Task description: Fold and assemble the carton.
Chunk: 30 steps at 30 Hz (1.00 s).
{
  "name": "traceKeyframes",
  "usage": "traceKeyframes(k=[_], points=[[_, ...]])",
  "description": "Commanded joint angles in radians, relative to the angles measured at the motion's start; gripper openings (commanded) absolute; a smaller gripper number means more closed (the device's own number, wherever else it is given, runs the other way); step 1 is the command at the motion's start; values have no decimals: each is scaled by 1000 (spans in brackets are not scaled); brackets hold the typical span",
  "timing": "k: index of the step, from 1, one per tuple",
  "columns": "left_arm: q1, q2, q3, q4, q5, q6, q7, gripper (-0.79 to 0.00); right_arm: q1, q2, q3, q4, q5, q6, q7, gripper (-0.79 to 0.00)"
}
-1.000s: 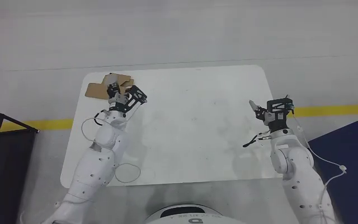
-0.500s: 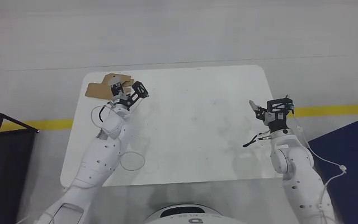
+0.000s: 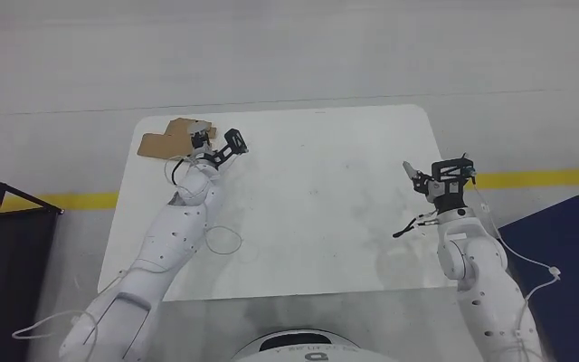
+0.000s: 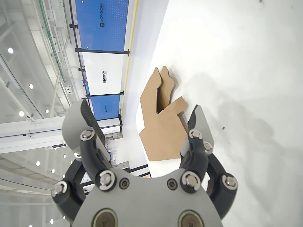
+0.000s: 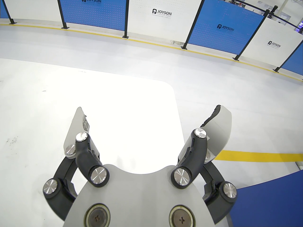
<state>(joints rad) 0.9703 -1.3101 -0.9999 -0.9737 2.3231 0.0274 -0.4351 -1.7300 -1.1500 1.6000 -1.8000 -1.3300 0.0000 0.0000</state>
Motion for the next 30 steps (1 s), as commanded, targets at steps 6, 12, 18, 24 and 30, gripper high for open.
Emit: traceKeyframes(k=[6,12,18,24,30], points=[[8,-2,-24,27,10,16,-40,0,0,0,0,0,0,0,0,0],[57,11,-67,-28,36,-1,-63,0,0,0,0,0,0,0,0,0],[152,30,-134,-136,44,-32,-112,0,0,0,0,0,0,0,0,0],[271,54,-224,-262,75,-68,-179,0,0,0,0,0,0,0,0,0],[336,63,-262,-381,105,-110,-193,0,0,0,0,0,0,0,0,0]])
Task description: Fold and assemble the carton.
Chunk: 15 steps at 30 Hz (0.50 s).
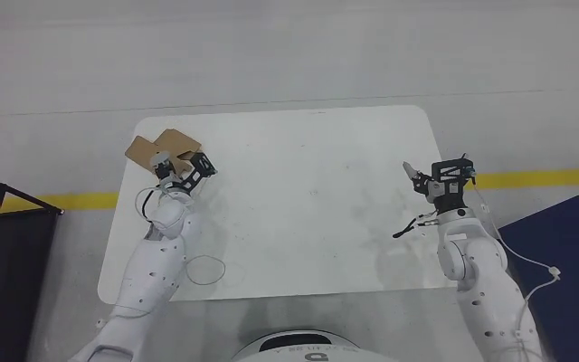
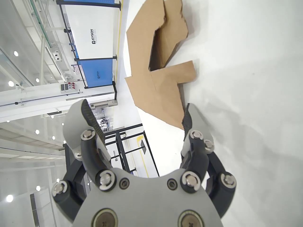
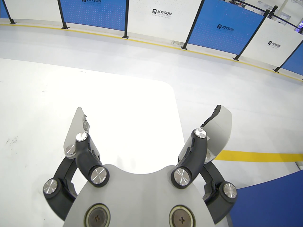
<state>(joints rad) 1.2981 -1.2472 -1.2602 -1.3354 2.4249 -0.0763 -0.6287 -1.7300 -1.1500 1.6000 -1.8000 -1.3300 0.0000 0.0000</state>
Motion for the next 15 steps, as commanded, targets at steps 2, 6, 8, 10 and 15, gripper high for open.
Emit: traceKeyframes(k=[2,6,8,10,15], points=[[12,0,-3,-33,4,-18,6,0,0,0,0,0,0,0,0,0],[-11,-5,1,-12,1,-31,25,0,0,0,0,0,0,0,0,0],[-34,-8,8,11,0,-28,36,0,0,0,0,0,0,0,0,0],[-57,-13,21,42,2,-26,48,0,0,0,0,0,0,0,0,0],[-100,-25,49,119,-6,-38,55,0,0,0,0,0,0,0,0,0]])
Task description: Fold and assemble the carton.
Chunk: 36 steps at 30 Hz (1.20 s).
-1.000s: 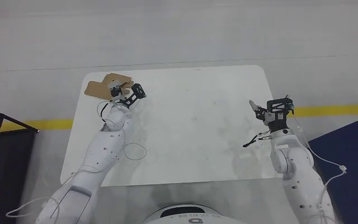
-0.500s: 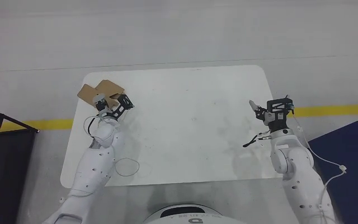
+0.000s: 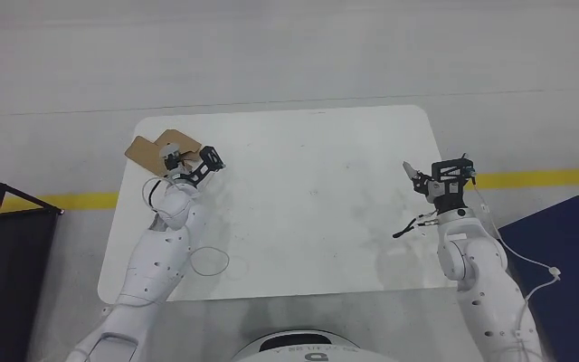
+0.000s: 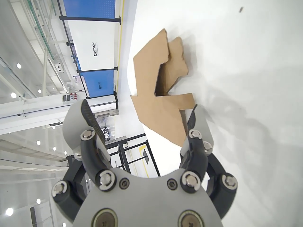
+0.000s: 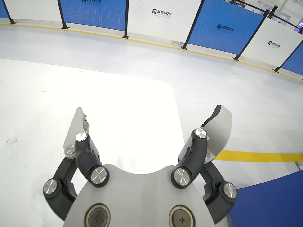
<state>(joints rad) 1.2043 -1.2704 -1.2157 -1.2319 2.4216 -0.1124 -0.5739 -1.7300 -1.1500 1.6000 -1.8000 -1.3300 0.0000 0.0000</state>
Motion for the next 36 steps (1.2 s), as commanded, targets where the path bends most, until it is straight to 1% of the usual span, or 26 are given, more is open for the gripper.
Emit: traceKeyframes(k=[1,7,16,22,25,28,29,32,36], points=[[-10,-4,6,26,-2,-3,-1,0,0,0,0,0,0,0,0,0],[-12,-7,1,41,5,0,-9,0,0,0,0,0,0,0,0,0],[18,-5,-38,9,7,6,-25,-3,0,0,0,0,0,0,0,0],[12,-6,-53,34,-3,6,-6,-65,0,0,0,0,0,0,0,0],[4,-9,-53,59,-17,1,7,-83,0,0,0,0,0,0,0,0],[-8,-11,-53,88,-19,8,19,-120,0,0,0,0,0,0,0,0],[-15,-12,-52,99,-18,9,22,-163,0,0,0,0,0,0,0,0],[-30,-16,-46,115,-18,7,29,-243,0,0,0,0,0,0,0,0],[-48,-21,-33,130,-16,4,36,-406,0,0,0,0,0,0,0,0]])
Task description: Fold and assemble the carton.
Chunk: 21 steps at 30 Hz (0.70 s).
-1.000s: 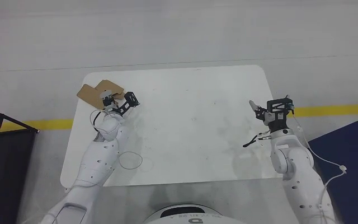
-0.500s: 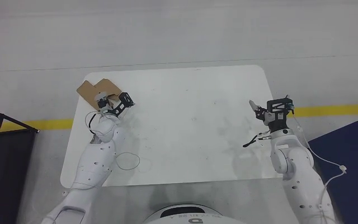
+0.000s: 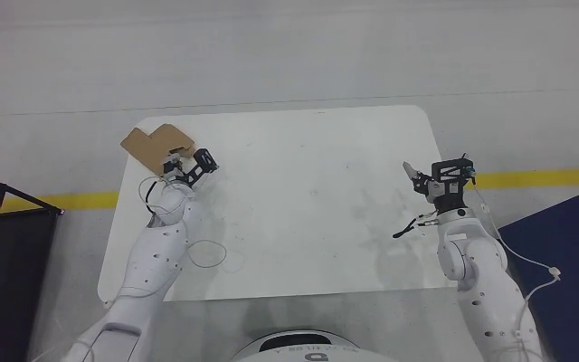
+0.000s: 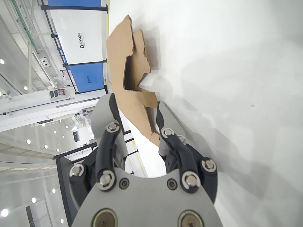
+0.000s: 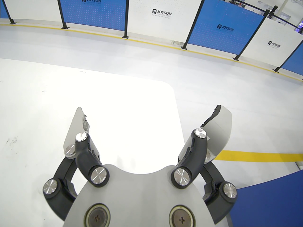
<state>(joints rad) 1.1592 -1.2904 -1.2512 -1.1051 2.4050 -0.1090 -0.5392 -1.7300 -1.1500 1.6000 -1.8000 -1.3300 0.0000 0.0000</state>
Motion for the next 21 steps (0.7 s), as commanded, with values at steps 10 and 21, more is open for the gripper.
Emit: traceKeyframes(k=[10,21], points=[[-15,-7,19,-14,40,23,24,-785,0,0,0,0,0,0,0,0],[56,-10,93,-217,91,-17,196,-785,0,0,0,0,0,0,0,0]])
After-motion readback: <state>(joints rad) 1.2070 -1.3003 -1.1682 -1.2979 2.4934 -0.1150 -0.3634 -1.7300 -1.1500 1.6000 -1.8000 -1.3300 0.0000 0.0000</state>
